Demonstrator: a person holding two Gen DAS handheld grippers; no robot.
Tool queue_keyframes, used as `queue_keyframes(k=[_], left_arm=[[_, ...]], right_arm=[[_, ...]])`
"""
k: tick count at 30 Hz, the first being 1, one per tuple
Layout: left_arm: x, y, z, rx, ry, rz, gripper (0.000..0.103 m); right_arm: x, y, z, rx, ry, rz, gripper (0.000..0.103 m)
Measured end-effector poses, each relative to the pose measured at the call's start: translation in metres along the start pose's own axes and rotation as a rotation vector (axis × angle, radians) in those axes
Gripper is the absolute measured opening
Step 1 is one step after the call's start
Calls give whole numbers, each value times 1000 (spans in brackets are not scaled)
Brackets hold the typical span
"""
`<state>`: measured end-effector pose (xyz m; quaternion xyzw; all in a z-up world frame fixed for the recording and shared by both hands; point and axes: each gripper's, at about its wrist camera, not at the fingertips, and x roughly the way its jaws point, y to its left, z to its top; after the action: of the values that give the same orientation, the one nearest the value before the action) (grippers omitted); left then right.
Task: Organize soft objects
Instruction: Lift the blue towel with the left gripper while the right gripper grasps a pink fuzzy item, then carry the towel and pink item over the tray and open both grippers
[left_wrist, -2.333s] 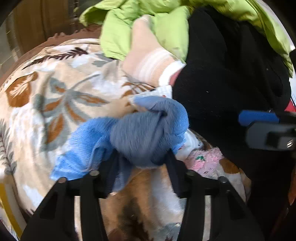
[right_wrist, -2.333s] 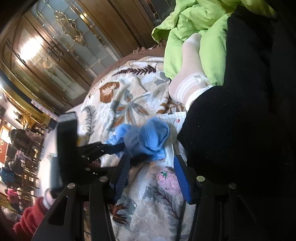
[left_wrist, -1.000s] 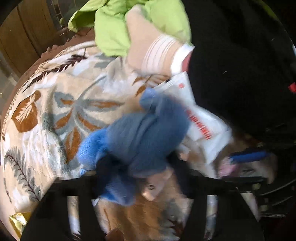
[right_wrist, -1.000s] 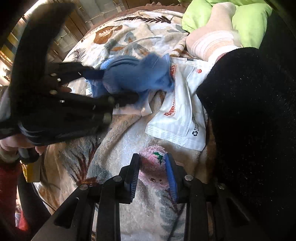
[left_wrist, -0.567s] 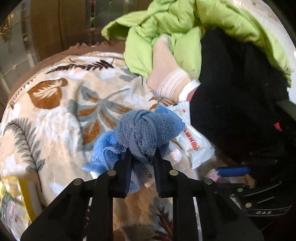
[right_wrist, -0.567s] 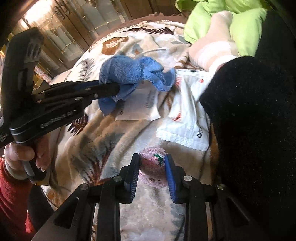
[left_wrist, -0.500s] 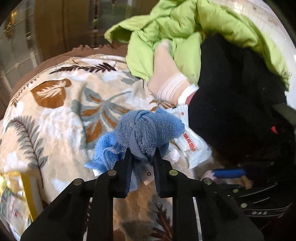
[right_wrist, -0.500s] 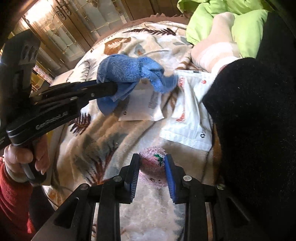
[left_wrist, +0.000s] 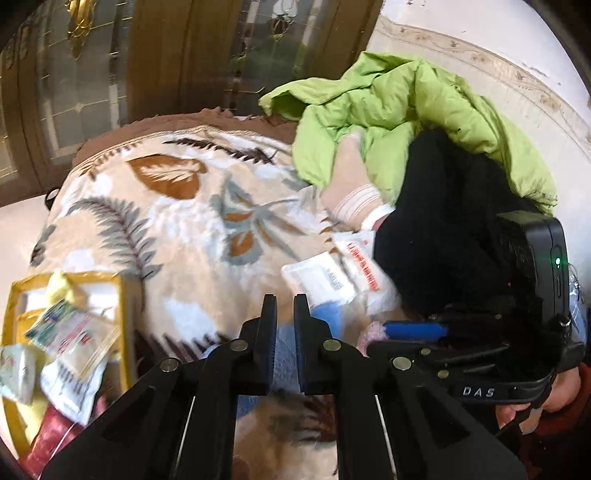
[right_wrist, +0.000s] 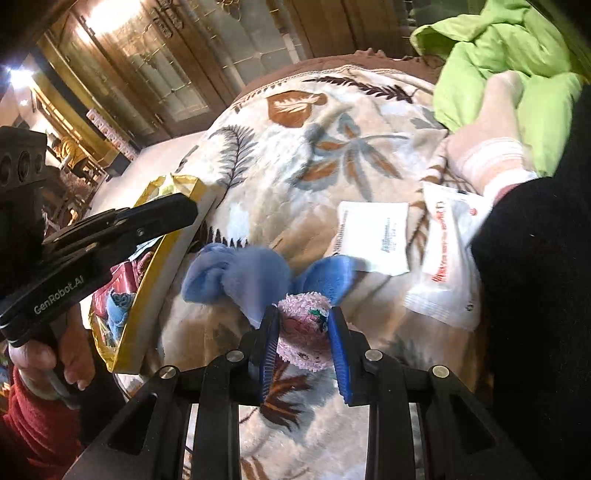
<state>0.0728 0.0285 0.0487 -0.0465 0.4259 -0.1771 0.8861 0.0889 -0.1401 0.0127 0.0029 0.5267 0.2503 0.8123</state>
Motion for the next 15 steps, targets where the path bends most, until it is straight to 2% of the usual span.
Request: queue_keyframes(k=[2, 4, 5, 6, 7, 11, 13, 14, 15], left_arm=[[2, 0, -7, 27, 35, -1, 7], [4, -6, -13, 66, 48, 11, 14], [6, -10, -15, 93, 53, 18, 44], [10, -15, -17, 121, 71, 13, 87], [17, -19, -18, 144, 88, 8, 95], [34, -32, -16, 218, 124, -9, 95], [59, -34, -18, 250, 215, -6, 95], [72, -34, -22, 263, 246, 35, 92], [85, -31, -26, 272, 278, 81, 73]], right_arm=[[1, 2, -1, 3, -2, 6, 28], [1, 1, -2, 6, -2, 6, 28], [1, 0, -4, 8, 1, 3, 28], [1, -2, -5, 12, 5, -2, 28], [1, -5, -6, 17, 9, -6, 28], [2, -18, -11, 48, 18, -11, 28], [2, -24, -13, 64, 24, -7, 28], [2, -25, -14, 67, 23, -9, 28], [0, -27, -14, 70, 19, -12, 28]])
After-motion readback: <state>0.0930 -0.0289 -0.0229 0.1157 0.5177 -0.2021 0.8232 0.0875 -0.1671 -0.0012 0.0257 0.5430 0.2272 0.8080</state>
